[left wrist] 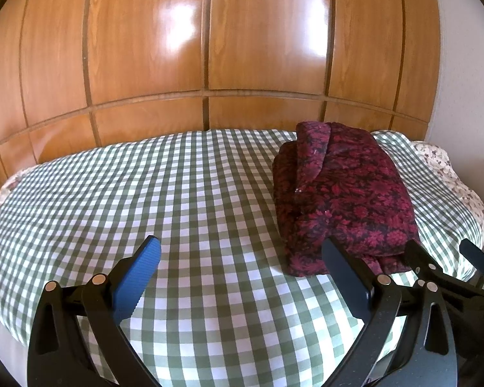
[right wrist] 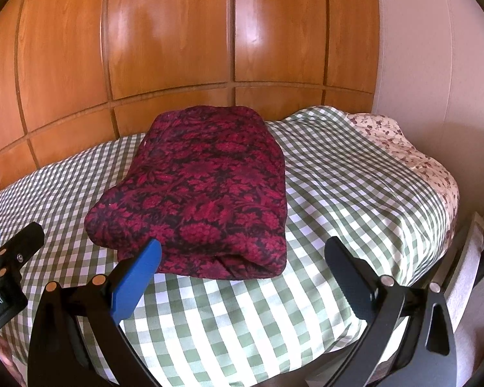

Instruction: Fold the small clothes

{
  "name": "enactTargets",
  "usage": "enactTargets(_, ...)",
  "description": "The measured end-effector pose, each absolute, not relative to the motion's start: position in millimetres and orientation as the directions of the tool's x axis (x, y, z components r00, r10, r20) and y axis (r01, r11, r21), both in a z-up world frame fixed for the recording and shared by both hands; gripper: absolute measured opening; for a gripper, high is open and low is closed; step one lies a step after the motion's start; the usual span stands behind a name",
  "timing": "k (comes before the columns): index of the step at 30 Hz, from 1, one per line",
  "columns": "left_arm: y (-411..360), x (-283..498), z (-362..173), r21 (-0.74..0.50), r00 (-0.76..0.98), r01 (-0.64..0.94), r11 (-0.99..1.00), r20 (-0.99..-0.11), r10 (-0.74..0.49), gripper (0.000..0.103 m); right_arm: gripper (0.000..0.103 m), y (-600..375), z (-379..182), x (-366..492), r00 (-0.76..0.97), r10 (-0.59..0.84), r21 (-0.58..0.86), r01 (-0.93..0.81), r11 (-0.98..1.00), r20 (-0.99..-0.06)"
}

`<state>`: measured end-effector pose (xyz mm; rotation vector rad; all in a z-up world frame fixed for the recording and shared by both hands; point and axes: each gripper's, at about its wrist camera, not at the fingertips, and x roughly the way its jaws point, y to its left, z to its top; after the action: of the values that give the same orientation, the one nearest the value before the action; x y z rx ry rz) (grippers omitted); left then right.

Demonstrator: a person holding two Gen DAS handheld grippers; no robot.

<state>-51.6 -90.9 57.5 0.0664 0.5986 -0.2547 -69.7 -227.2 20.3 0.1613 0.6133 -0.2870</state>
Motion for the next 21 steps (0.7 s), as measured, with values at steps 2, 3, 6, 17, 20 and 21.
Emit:
enactTargets(2,-90.9,-51.7,57.5,-0.013,0.796,0.255,0.967,-0.565,-0.218,0.099,0.101,-227.0,20.3,-69.9,0.779,-0.217,0.064,0.313,0.948,-0.589)
enactTargets(3,-90.7,-51.9,57.3,-0.012,0.796,0.256,0.966,-0.565,-0.218,0.099,0.101,-227.4,20.4,-69.8,0.778,-0.216,0.066,0.313,0.947,-0.590)
enactTargets(6,-90.7,-52.2,57.9,-0.011,0.797,0.258,0.966,-0.564,-0.219,0.099,0.101,-227.9,21.1,-70.2,0.779,-0.215,0.071,0.315,0.946,-0.589)
enactTargets(17,-91.9,-52.5,58.0,-0.009,0.796,0.263,0.965,-0.563,-0.222,0.099,0.101,-228.0,21.8,-69.6,0.781,-0.214,0.075,0.316,0.946,-0.587)
enactTargets(20,-92.1,-52.3,57.6,-0.011,0.796,0.263,0.965,-0.563,-0.223,0.099,0.101,-227.6,21.8,-69.0,0.780,-0.212,0.076,0.315,0.946,-0.589)
enactTargets(21,-92.1,-52.1,57.4,-0.010,0.795,0.263,0.965,-0.564,-0.223,0.099,0.101,-227.5,21.7,-69.2,0.779,-0.213,0.076,0.316,0.946,-0.590)
